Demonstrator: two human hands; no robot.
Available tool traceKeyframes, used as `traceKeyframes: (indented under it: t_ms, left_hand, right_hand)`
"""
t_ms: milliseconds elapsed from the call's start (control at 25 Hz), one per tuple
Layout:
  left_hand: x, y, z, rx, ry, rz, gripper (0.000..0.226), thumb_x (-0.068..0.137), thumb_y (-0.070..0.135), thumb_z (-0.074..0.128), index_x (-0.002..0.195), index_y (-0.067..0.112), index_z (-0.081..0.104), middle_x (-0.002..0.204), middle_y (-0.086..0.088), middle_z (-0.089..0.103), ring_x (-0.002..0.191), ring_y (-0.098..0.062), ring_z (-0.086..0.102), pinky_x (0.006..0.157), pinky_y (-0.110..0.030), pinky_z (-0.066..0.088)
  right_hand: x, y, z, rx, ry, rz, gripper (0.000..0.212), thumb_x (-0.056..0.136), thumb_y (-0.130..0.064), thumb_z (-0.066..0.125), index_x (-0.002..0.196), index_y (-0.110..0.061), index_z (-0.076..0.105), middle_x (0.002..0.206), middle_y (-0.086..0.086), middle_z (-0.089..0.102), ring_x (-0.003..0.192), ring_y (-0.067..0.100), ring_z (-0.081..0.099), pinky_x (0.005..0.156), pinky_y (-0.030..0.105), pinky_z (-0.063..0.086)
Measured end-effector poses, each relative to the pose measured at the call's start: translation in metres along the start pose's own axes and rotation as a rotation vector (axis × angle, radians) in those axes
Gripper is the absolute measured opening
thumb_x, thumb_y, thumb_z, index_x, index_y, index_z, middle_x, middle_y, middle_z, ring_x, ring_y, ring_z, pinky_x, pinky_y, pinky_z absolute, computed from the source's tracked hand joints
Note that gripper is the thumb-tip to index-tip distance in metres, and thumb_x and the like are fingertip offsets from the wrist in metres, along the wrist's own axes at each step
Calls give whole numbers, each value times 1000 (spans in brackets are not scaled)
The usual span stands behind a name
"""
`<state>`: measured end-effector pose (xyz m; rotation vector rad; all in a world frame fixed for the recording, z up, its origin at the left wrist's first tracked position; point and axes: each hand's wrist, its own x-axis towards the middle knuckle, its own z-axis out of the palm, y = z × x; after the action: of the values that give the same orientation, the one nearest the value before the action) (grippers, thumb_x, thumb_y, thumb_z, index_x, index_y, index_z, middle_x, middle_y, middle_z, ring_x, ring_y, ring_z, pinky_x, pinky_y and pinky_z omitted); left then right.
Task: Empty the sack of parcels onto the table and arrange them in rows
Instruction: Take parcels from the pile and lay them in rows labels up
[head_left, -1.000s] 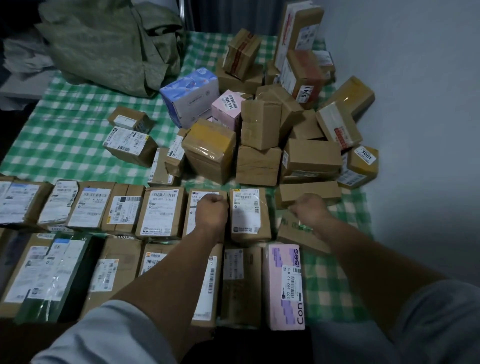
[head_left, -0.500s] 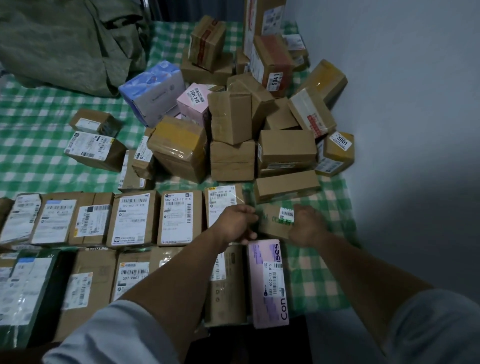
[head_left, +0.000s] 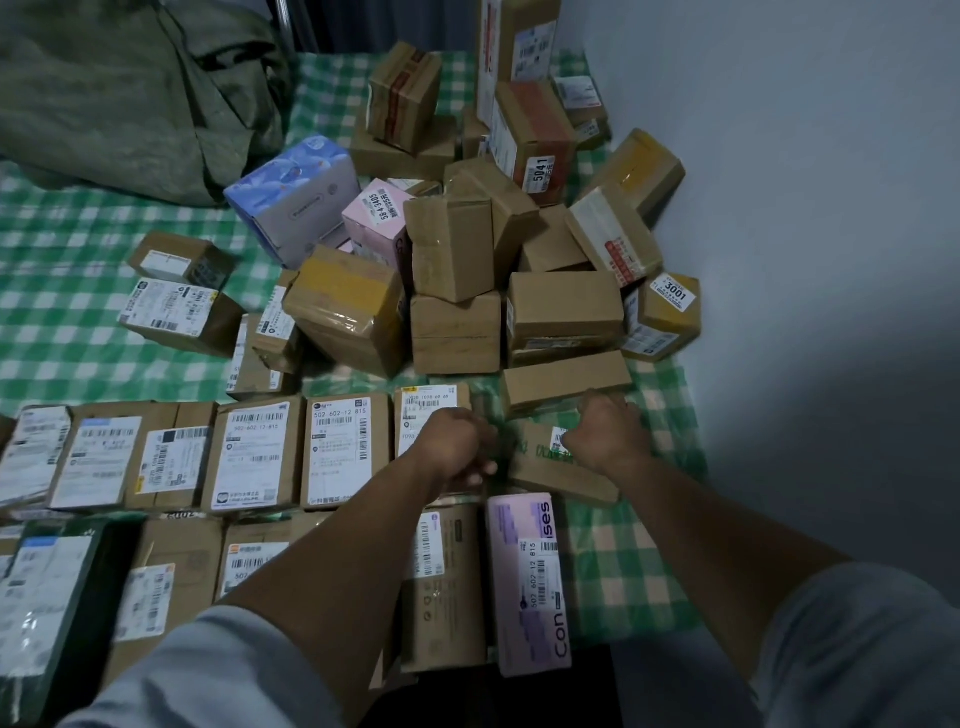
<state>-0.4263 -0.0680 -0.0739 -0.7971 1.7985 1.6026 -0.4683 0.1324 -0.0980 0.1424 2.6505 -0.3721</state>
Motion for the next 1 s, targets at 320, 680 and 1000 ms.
traceKeyframes:
  t_ms: [320,680,1000]
  left_hand:
    - [15,1,4,-199,116,10,10,92,-2,59,101,2,63,69,-16,68,59,-28,61,48,-32,51]
    - [14,0,-3,-299,188,67,14,97,-1,51,94,4,64,83,-17,69,63,-24,63,51,-31,55]
    - [2,8,-4,-255,126,100,8,93,5,60,99,7,63,99,-17,70,83,-27,66,65,-36,56]
  right_hand:
    - [-5,15,23,-336,-238,-119,84,75,-31,80,143,-17,33,138,12,42,130,33,39,103,48,38]
    - [-6,15,6,-261,-163,-136,87,75,-27,81,146,-14,33,140,14,42,130,33,36,104,47,42]
    - [-23,-2,-27,-70,-136,-121,97,71,-37,84,150,-23,29,140,9,40,129,30,34,104,45,40]
